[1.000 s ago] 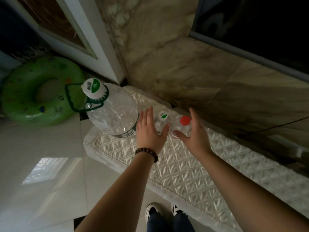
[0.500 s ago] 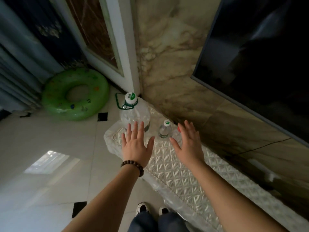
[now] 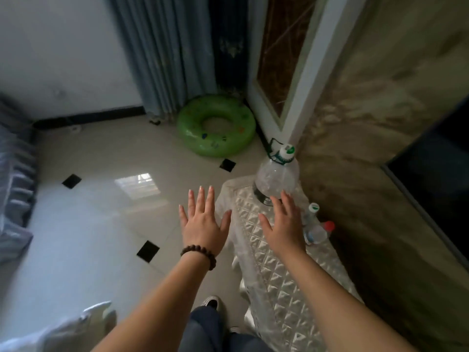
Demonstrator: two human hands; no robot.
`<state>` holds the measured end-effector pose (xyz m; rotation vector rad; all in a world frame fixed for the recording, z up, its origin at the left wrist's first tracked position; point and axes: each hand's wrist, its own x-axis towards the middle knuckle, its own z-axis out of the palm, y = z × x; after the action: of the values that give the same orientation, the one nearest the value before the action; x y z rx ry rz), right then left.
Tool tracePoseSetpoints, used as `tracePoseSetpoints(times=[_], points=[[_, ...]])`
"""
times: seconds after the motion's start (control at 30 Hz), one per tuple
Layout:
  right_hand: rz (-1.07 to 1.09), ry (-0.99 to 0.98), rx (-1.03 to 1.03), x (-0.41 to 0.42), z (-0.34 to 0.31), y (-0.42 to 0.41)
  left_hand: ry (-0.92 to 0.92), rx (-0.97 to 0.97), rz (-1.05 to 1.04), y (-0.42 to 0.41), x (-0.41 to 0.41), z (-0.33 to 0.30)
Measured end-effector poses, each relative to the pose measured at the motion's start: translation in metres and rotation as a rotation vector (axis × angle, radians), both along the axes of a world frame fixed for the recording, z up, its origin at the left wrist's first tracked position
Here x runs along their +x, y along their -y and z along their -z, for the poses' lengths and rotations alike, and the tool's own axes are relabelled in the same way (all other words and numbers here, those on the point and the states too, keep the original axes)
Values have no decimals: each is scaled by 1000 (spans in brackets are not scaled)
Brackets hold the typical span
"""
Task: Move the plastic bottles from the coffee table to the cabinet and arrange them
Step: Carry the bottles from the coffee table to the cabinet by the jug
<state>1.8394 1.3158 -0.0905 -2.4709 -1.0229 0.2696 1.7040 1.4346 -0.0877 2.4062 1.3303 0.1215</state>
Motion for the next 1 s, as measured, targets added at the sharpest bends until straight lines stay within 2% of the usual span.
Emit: tracePoseSetpoints(times=[0.3, 0.63, 0.83, 1.0], points=[[-429, -51, -1, -98, 10, -42, -34, 41, -475, 30, -134, 6], [-998, -114, 13, -290, -8, -67, -13, 67, -1067, 108, -320, -2], [-1300, -39, 35, -402, -19, -51, -26, 112, -1360, 176, -415, -9], [-1492, -28, 36, -502, -21, -5, -7, 141, -1552, 245, -492, -11]])
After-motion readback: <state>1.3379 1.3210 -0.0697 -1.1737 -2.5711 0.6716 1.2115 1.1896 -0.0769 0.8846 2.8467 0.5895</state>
